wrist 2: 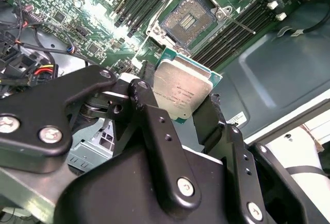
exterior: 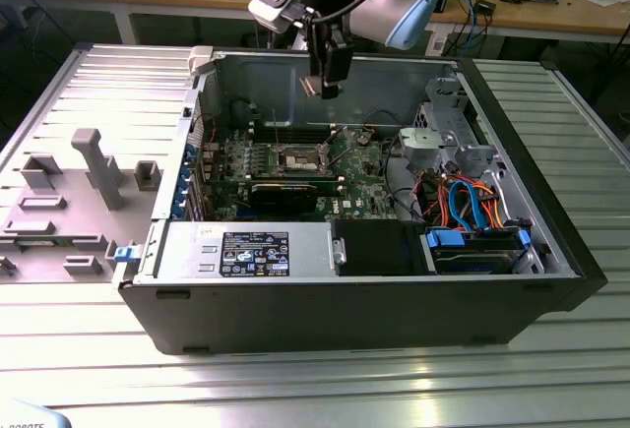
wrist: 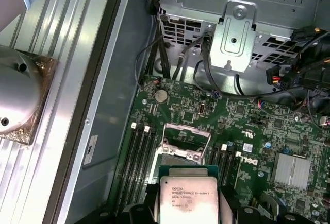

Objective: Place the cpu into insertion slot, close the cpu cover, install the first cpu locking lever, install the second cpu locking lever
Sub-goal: 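Place the cpu into insertion slot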

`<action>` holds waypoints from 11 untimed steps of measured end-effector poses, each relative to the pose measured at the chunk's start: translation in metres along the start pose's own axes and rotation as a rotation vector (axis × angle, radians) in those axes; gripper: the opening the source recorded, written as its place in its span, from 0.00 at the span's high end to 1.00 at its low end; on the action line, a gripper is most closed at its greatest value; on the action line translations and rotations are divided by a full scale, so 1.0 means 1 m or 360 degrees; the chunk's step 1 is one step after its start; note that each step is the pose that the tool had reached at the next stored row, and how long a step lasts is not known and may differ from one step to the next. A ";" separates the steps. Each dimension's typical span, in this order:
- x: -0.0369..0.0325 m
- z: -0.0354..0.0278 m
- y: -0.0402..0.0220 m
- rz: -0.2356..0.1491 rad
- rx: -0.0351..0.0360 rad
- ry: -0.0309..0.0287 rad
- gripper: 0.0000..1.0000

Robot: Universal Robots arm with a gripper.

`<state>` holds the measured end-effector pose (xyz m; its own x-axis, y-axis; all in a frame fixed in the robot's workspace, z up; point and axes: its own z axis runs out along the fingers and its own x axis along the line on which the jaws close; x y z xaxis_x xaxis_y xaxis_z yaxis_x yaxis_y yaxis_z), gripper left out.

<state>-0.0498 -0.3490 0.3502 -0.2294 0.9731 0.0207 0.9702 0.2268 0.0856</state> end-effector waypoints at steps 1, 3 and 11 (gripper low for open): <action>0.0000 0.0003 0.0000 0.0009 0.0000 -0.00007 0.46; 0.0001 0.0007 -0.0001 0.0048 -0.0001 -0.00037 0.46; 0.0001 0.0023 -0.0002 0.0220 -0.0005 -0.00188 0.46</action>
<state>-0.0498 -0.3488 0.3479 -0.0924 0.9955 0.0208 0.9922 0.0903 0.0857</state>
